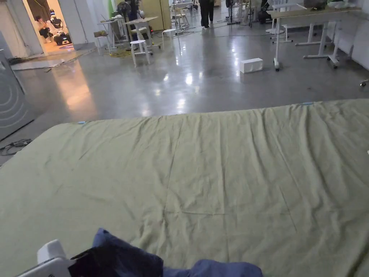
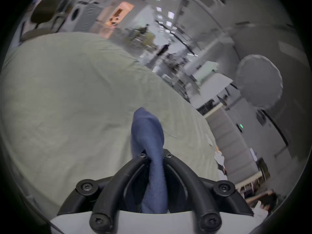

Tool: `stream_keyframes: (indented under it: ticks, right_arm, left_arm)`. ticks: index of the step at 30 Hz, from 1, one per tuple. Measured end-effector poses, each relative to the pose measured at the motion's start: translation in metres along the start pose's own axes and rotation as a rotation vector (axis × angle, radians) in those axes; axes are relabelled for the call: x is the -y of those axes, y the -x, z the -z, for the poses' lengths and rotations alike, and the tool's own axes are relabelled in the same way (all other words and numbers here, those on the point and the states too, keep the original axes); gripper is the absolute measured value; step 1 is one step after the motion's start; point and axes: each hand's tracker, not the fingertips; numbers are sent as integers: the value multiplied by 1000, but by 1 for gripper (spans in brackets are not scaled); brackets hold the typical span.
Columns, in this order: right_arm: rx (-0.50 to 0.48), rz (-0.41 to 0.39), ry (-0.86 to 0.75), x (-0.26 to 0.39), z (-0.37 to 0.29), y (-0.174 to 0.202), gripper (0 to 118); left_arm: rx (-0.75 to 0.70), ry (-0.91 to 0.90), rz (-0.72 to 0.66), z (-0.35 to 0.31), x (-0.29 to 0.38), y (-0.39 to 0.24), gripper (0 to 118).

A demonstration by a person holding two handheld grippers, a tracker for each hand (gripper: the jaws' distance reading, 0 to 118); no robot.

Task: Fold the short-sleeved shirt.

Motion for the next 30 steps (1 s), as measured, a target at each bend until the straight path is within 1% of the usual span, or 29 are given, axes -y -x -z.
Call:
stream_keyframes:
  ticks: [1,3,5,7,9,10,11,12,13,14,15,16,17,18,19,20,21,22,23,25,26,27,28,29,30]
  right_arm:
    - [-1,-2,-5,-1,-1,2,0]
    - [-9,-19,-24,-4,-6,5,0]
    - [8,-61,-53,-5,-15,9,0]
    - [47,-121,-71,-6,-28,13,0]
    - [89,-145,-84,-4,-39,13,0]
    - [101,-147,-87,-3,-44,11,0]
    - [113,-153,-97,-2,-49,9,0]
    - [124,-152,-107,-1,-54,6,0]
    - [127,-149,-108,0,-57,3,0]
    - [127,-144,-110,2,-58,-3,0]
    - [130,-129,-109,3,-59,-9,0]
    - [134,-113,-101,4,-58,-13,0]
    - [139,-104,-89,5,-58,-17,0]
    - [143,-101,-77,6,-57,-19,0]
    - [145,-104,-71,6,-57,-21,0]
    - [145,-108,-67,7,-57,-21,0]
    - [143,-112,-66,7,-58,-21,0]
    - [138,-116,-66,7,-58,-21,0]
    - [133,-114,-66,6,-58,-21,0]
    - [127,-111,-69,6,-57,-21,0]
    - [128,-113,-71,5,-57,-21,0]
    - [131,-117,-73,5,-57,-20,0]
    - [134,-121,-74,5,-57,-19,0]
    - [135,-124,-74,5,-58,-18,0]
    - [133,-124,-70,4,-57,-16,0]
  left_arm:
    - [61,20,-3,9,7,-18,11]
    - [117,103,30,42,29,-57,11]
    - [117,177,72,74,54,-90,11]
    - [76,284,118,117,85,-120,11]
    - [58,354,211,149,117,-141,11]
    - [37,396,261,164,132,-148,17]
    - [-11,424,282,172,140,-150,29]
    - [-20,444,279,179,146,-152,46]
    - [13,441,266,178,145,-152,68]
    - [85,422,215,173,142,-153,80]
    - [123,388,152,162,135,-153,84]
    - [149,334,93,149,127,-154,84]
    - [207,261,41,138,120,-153,84]
    - [249,213,6,129,114,-151,84]
    - [240,165,-23,117,109,-149,79]
    - [224,147,-49,113,106,-147,64]
    - [231,184,-75,116,104,-142,34]
    - [199,232,-96,124,106,-139,1]
    - [147,268,-79,135,115,-140,0]
    - [51,340,19,159,134,-136,0]
    - [52,400,43,173,145,-132,0]
    - [69,475,34,189,165,-129,0]
    - [28,517,28,200,181,-126,0]
    - [21,522,36,204,192,-124,0]
    - [82,427,38,197,192,-123,0]
